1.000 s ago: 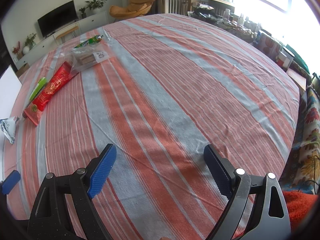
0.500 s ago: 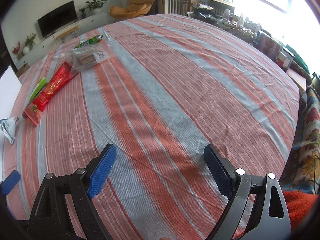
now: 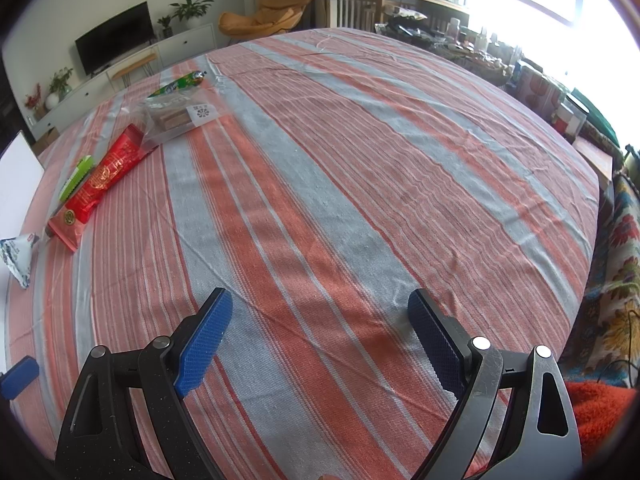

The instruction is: Organize snacks

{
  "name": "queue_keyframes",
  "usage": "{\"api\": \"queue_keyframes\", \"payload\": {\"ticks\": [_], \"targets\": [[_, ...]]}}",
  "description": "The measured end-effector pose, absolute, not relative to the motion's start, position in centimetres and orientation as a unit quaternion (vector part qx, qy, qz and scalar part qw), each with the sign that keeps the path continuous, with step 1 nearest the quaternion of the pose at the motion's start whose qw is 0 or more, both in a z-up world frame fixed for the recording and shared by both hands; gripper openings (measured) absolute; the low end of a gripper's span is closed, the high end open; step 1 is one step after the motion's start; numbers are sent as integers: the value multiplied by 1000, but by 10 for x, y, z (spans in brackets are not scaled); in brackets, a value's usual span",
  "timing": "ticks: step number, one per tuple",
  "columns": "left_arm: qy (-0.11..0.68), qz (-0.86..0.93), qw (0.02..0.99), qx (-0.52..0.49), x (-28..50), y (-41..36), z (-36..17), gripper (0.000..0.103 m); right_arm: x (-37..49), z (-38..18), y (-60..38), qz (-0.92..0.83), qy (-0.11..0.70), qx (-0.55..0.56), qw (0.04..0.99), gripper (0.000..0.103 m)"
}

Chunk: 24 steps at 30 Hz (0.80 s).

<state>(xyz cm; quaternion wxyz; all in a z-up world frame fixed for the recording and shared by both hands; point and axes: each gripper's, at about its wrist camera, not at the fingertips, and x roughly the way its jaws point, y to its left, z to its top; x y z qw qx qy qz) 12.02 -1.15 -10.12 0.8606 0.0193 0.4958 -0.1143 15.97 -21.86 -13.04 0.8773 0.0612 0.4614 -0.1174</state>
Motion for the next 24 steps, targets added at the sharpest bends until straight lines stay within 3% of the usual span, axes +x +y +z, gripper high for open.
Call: {"api": "queue_keyframes", "payload": {"ticks": [6, 9, 14, 22, 23, 24], "targets": [[455, -90, 886, 24, 147, 17, -25, 103, 160, -130, -219, -117, 461, 61, 877, 92], [483, -48, 873, 58, 186, 26, -11, 103, 160, -130, -219, -117, 461, 61, 877, 92], [533, 5, 844, 61, 230, 43, -44, 102, 159, -130, -218, -117, 461, 61, 877, 92], [531, 53, 845, 26, 250, 58, -102, 102, 159, -130, -218, -117, 461, 61, 878, 92], [531, 53, 846, 12, 250, 60, -107, 101, 159, -130, -218, -117, 461, 61, 878, 92], [532, 47, 846, -4, 251, 63, -112, 91, 159, -130, -218, -117, 461, 61, 878, 92]]}}
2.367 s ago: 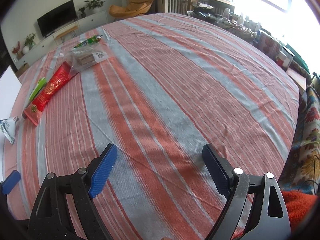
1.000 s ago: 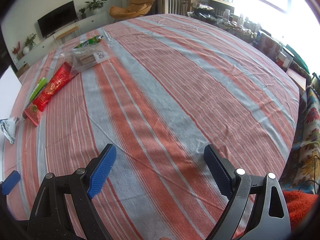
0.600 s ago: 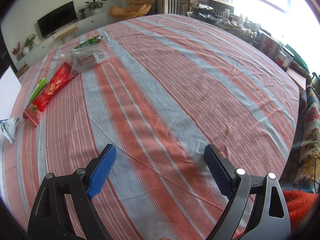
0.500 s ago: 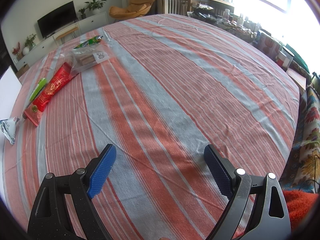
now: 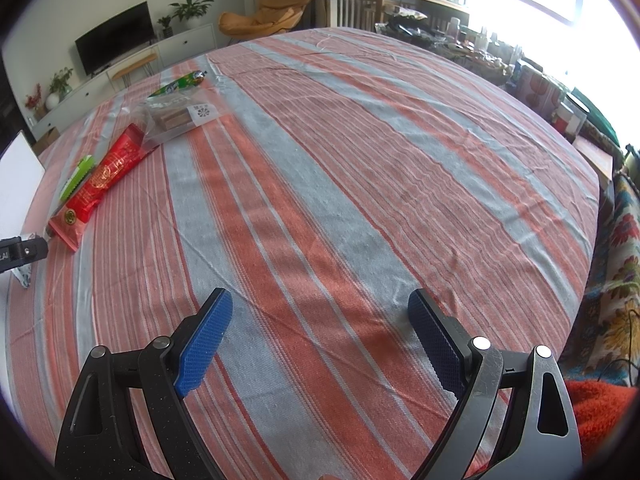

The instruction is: Organize snacks

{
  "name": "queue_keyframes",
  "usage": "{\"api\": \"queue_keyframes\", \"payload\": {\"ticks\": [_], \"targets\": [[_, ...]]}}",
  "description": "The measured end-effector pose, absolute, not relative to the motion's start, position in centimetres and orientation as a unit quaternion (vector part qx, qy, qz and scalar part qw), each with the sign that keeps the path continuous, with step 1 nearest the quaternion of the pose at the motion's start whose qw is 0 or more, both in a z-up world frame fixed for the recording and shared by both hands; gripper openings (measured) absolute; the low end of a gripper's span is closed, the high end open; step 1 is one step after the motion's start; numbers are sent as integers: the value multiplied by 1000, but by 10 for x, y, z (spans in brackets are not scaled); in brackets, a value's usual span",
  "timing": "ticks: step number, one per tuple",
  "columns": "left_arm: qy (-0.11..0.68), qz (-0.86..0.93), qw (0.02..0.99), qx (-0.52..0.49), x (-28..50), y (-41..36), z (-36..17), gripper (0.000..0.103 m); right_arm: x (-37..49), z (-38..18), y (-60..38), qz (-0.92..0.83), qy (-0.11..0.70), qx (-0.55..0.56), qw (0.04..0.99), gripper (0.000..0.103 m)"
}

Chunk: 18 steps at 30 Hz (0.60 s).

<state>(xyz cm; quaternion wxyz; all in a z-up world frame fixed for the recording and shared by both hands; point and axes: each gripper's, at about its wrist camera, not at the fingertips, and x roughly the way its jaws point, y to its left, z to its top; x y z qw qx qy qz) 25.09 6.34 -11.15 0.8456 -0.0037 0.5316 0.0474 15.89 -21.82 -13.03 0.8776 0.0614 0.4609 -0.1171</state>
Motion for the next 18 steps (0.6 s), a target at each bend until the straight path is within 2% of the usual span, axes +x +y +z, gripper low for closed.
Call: {"api": "queue_keyframes", "payload": {"ticks": [2, 3, 4, 5, 18], "targets": [[522, 34, 851, -33, 247, 70, -116, 69, 159, -130, -218, -117, 461, 61, 878, 92], [510, 39, 858, -37, 242, 72, -114, 42, 159, -130, -218, -117, 461, 61, 878, 92], [500, 39, 864, -35, 237, 72, -111, 31, 159, -130, -218, -117, 461, 61, 878, 92], [501, 31, 864, -38, 234, 72, -111, 24, 159, -130, -218, -118, 461, 61, 878, 92], [486, -63, 871, -19, 149, 30, -103, 24, 158, -130, -218, -118, 460, 61, 878, 92]]}}
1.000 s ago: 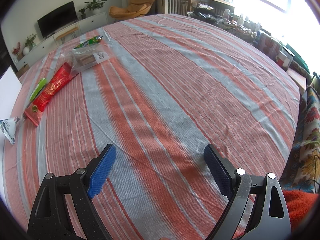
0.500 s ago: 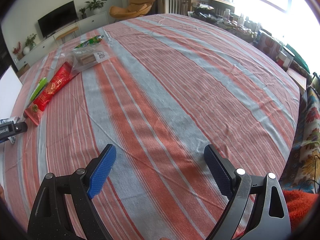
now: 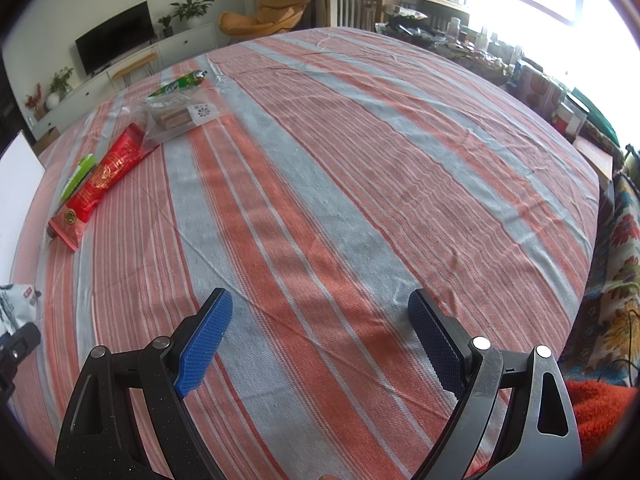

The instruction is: Organize snacks

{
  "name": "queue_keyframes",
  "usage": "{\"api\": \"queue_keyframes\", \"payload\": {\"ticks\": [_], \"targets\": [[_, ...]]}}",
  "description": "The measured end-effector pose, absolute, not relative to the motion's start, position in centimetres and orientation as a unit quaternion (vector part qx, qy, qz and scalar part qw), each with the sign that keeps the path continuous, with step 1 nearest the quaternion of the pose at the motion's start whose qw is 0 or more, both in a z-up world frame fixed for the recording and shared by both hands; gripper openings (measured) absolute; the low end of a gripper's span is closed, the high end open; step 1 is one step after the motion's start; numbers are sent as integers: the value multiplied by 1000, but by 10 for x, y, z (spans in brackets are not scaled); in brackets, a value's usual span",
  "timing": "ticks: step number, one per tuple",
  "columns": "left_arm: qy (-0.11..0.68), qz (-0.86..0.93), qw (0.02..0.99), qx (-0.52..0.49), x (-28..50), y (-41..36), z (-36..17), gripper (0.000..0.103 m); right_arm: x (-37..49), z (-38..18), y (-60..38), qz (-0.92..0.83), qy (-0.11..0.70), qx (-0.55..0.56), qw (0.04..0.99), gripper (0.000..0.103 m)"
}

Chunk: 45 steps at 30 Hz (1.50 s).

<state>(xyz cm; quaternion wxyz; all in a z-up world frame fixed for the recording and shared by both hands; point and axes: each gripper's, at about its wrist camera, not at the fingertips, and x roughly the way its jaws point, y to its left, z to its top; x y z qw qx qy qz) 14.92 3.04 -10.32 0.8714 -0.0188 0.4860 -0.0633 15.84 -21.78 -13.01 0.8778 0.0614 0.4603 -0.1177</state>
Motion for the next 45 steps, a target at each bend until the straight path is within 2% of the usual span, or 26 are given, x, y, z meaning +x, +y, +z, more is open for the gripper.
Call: {"api": "queue_keyframes", "payload": {"ticks": [1, 2, 3, 4, 5, 6, 13, 15, 20, 45], "targets": [[485, -71, 872, -14, 146, 27, -104, 25, 158, -130, -218, -118, 460, 61, 878, 92], [484, -80, 871, -11, 145, 25, -105, 32, 158, -130, -218, -118, 460, 61, 878, 92], [483, -84, 871, -7, 145, 22, -107, 53, 158, -130, -218, -117, 460, 61, 878, 92], [481, -81, 873, -2, 143, 21, -108, 67, 158, -130, -218, -117, 460, 61, 878, 92], [476, -74, 876, -1, 140, 19, -109, 87, 158, -130, -218, -117, 460, 61, 878, 92], [466, -68, 882, -5, 138, 20, -108, 90, 158, -130, -218, -117, 460, 61, 878, 92], [465, -45, 884, -4, 143, 27, -121, 91, 158, -130, -218, -118, 460, 61, 878, 92], [461, -44, 886, 13, 142, 24, -124, 97, 158, -130, -218, -118, 460, 61, 878, 92], [463, -45, 885, 16, 144, 21, -126, 103, 158, -130, -218, -118, 460, 61, 878, 92], [462, -44, 886, 16, 143, 20, -127, 103, 157, -130, -217, -117, 460, 61, 878, 93]]}}
